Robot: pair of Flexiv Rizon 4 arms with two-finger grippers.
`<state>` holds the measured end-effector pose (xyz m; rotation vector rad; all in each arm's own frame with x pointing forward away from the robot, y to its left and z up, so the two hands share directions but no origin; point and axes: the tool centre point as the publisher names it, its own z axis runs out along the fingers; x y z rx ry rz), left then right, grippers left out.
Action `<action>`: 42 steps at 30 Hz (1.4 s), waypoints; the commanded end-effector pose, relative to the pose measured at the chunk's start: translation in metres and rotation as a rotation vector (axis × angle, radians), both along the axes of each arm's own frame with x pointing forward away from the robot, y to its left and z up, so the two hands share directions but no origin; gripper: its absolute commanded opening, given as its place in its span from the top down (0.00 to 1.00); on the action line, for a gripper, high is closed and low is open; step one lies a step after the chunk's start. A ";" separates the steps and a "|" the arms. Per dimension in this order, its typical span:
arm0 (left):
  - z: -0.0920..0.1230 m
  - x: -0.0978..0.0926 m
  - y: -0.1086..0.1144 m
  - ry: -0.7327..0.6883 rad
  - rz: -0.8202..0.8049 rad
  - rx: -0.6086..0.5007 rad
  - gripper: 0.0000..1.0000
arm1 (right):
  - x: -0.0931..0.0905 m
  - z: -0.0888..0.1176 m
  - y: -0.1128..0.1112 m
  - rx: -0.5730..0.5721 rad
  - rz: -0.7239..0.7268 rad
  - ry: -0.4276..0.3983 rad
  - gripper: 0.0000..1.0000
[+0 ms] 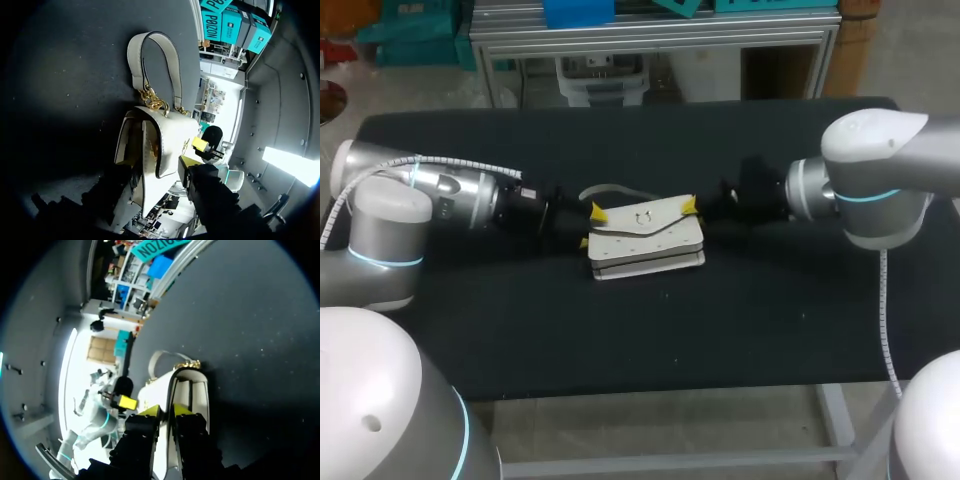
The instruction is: Pick up the bag, open it, inspect its contents, close it, and place it on the opposite side
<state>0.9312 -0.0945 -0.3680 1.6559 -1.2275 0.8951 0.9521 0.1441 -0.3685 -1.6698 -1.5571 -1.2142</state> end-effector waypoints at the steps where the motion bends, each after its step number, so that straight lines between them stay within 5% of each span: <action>1: 0.001 0.000 -0.006 -0.011 0.003 -0.010 1.00 | -0.004 -0.003 0.002 0.006 0.001 0.008 1.00; 2: 0.002 -0.001 -0.006 -0.015 0.004 -0.009 1.00 | -0.004 -0.005 0.001 0.011 0.000 0.015 0.80; 4: 0.004 -0.002 -0.007 -0.021 0.005 -0.005 1.00 | -0.006 -0.010 0.000 0.017 0.002 0.027 0.00; 11: 0.009 -0.003 -0.008 -0.038 0.002 0.004 1.00 | -0.008 -0.013 -0.001 0.026 0.000 0.040 0.00; 13: 0.007 -0.003 -0.010 -0.037 0.001 0.011 0.64 | -0.008 -0.010 -0.001 0.025 0.001 0.036 0.00; 15: 0.004 -0.003 -0.010 -0.030 0.002 0.017 0.55 | -0.008 -0.009 -0.001 0.020 0.002 0.029 0.00; 16: 0.002 -0.003 -0.010 -0.027 0.003 0.020 0.53 | -0.008 -0.008 -0.002 0.013 0.003 0.025 0.11; 17: 0.001 -0.003 -0.010 -0.026 0.003 0.021 0.52 | -0.008 -0.008 -0.002 0.009 0.001 0.023 0.63; 18: 0.000 -0.002 -0.009 -0.024 0.004 0.023 0.51 | -0.008 -0.007 -0.002 0.004 0.005 0.017 1.00; 19: 0.000 -0.002 -0.009 -0.023 0.005 0.024 0.55 | -0.008 -0.006 -0.002 0.002 0.010 0.014 1.00; 20: -0.001 -0.002 -0.009 -0.021 0.009 0.027 0.68 | -0.008 -0.005 -0.001 0.002 0.011 0.013 1.00; 21: -0.001 -0.002 -0.008 -0.021 0.012 0.028 0.96 | -0.008 -0.004 -0.001 0.002 0.012 0.012 1.00; 22: -0.001 -0.002 -0.008 -0.023 0.016 0.031 1.00 | -0.008 -0.004 -0.001 0.002 0.014 0.011 1.00; 36: -0.005 -0.002 -0.006 -0.011 0.029 0.055 1.00 | -0.009 -0.009 -0.001 0.012 0.050 0.047 1.00; 37: -0.004 -0.003 -0.006 -0.011 0.028 0.059 0.69 | -0.009 -0.008 -0.002 0.013 0.056 0.049 0.91; 38: -0.003 -0.004 -0.006 -0.012 0.028 0.070 0.42 | -0.010 -0.006 -0.003 0.006 0.052 0.042 0.13; 39: -0.001 -0.005 -0.006 -0.017 0.029 0.080 0.07 | -0.011 -0.003 -0.004 0.003 0.051 0.039 0.00; 42: 0.003 -0.011 -0.005 -0.029 0.030 0.100 0.00 | -0.015 0.004 -0.010 -0.007 0.053 0.022 0.00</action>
